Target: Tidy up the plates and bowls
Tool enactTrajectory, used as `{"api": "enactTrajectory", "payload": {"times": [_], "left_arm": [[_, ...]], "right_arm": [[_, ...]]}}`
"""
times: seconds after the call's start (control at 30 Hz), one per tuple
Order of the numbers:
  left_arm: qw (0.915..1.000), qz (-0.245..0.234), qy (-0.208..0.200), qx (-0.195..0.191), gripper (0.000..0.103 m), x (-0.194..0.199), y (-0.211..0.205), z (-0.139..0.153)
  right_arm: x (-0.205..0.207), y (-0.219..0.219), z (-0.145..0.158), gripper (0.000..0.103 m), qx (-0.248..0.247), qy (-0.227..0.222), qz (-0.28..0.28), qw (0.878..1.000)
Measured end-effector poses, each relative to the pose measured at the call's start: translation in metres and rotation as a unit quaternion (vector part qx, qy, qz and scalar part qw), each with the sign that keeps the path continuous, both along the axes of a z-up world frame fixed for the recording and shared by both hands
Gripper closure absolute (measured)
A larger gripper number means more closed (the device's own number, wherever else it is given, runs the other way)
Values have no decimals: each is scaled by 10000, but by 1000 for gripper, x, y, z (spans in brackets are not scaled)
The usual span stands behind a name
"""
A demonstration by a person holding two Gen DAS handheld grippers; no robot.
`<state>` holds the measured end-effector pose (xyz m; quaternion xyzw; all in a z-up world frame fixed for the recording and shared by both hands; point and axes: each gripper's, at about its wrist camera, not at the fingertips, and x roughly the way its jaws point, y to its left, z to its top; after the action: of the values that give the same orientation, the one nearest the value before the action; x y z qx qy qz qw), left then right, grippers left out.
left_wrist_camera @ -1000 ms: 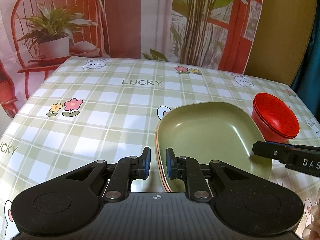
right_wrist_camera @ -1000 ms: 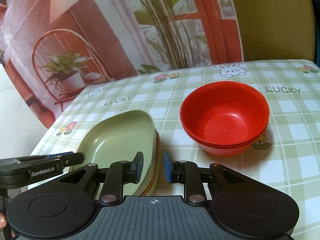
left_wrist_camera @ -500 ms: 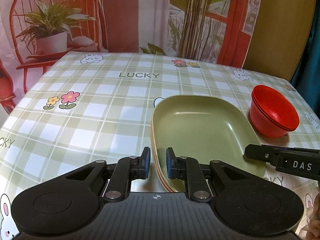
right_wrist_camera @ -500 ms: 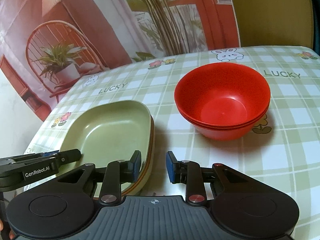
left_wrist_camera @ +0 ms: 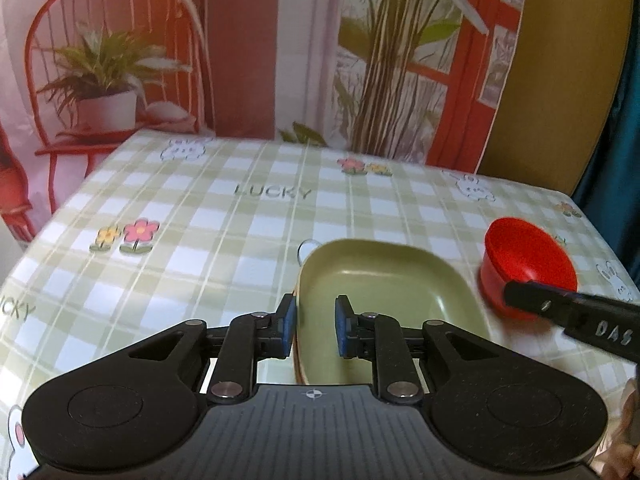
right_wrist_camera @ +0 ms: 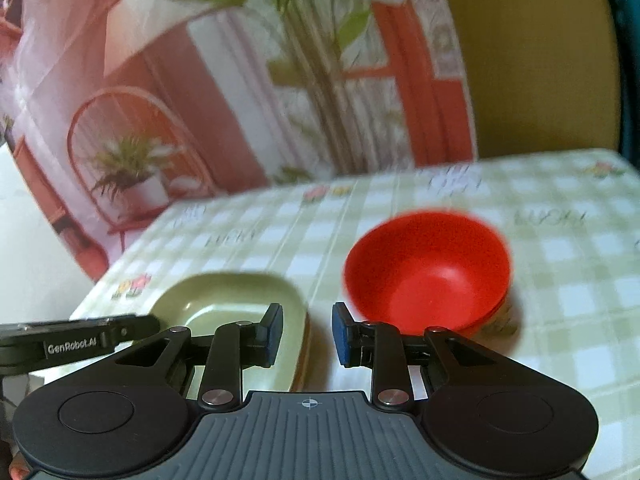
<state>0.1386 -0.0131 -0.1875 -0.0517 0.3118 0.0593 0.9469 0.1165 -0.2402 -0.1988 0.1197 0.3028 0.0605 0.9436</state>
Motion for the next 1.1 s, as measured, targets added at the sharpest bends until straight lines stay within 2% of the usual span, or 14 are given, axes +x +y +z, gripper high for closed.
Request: {"api": "enactTrajectory", "payload": {"times": [0.13, 0.33, 0.5, 0.63, 0.8, 0.93, 1.1], "left_arm": [[9997, -13, -159, 171, 79, 5, -6, 9], [9997, 172, -4, 176, 79, 11, -5, 6], [9986, 416, 300, 129, 79, 12, 7, -11], [9982, 352, 488, -74, 74, 13, 16, -24], [9979, 365, 527, 46, 73, 13, 12, -26], [9983, 451, 372, 30, 73, 11, 16, -17], [9993, 375, 3, 26, 73, 12, 12, 8]], "right_arm": [[0, -24, 10, 77, 48, -211, -298, 9993], [2, -48, 8, 77, 179, -237, -524, 9982], [3, -48, 0, 77, 260, -156, -491, 9983], [1, -43, -2, 77, 257, -139, -448, 9986], [1, -43, -3, 77, 241, -135, -490, 9984], [2, -46, -1, 77, 220, -185, -537, 9981], [1, -54, 1, 77, 181, -245, -655, 9974]]}}
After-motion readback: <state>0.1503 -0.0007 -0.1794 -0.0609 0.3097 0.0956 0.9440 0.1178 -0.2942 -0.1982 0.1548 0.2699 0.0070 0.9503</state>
